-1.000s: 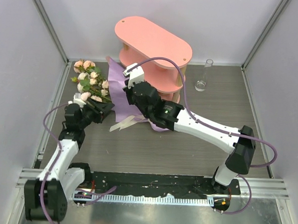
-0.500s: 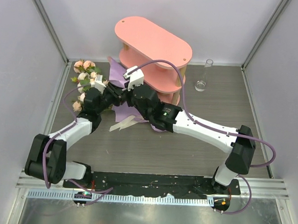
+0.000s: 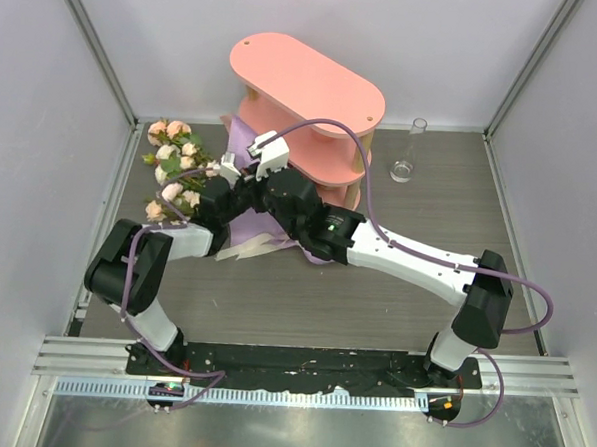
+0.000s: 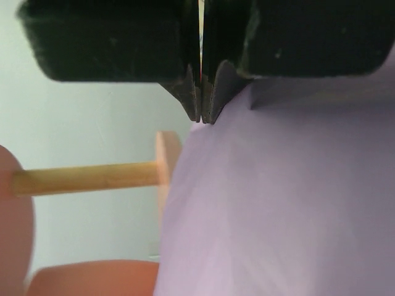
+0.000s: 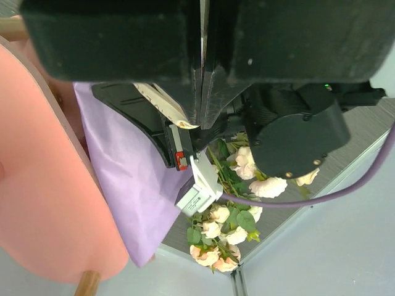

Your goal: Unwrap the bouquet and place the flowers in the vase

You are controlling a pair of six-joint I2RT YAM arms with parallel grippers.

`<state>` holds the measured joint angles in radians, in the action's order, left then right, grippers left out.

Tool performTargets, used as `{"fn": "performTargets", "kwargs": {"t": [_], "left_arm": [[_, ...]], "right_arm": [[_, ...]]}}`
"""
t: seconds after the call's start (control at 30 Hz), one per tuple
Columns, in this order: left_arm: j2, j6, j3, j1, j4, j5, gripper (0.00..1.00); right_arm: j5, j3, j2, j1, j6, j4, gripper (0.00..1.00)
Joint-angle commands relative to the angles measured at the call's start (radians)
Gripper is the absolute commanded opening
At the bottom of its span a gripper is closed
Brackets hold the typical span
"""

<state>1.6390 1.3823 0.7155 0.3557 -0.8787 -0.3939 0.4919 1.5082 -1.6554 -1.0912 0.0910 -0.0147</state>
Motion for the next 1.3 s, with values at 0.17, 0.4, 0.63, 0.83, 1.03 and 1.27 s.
{"fn": "performTargets", "kwargs": {"t": [0.17, 0.4, 0.63, 0.83, 1.03, 1.27], "left_arm": [[0.165, -0.152, -0.010, -0.061, 0.027, 0.118, 0.00], [0.171, -0.213, -0.080, -0.184, 0.064, 0.109, 0.00], [0.042, -0.347, -0.142, -0.238, 0.263, 0.136, 0.00], [-0.033, -0.442, -0.185, -0.276, 0.382, 0.165, 0.00], [-0.004, -0.457, -0.212, -0.314, 0.396, 0.165, 0.00], [-0.001, -0.453, -0.225, -0.353, 0.399, 0.150, 0.00]], "right_arm": [[-0.029, -0.019, 0.069, -0.001, 0.058, 0.064, 0.01], [-0.053, -0.051, 0.051, 0.001, 0.087, 0.067, 0.01], [-0.064, 0.006, 0.000, 0.001, 0.076, 0.065, 0.01], [-0.042, 0.133, -0.011, 0.001, 0.013, 0.036, 0.01], [-0.018, 0.299, 0.019, 0.001, -0.065, -0.025, 0.01], [0.030, 0.446, 0.078, 0.001, -0.191, -0.068, 0.01]]}}
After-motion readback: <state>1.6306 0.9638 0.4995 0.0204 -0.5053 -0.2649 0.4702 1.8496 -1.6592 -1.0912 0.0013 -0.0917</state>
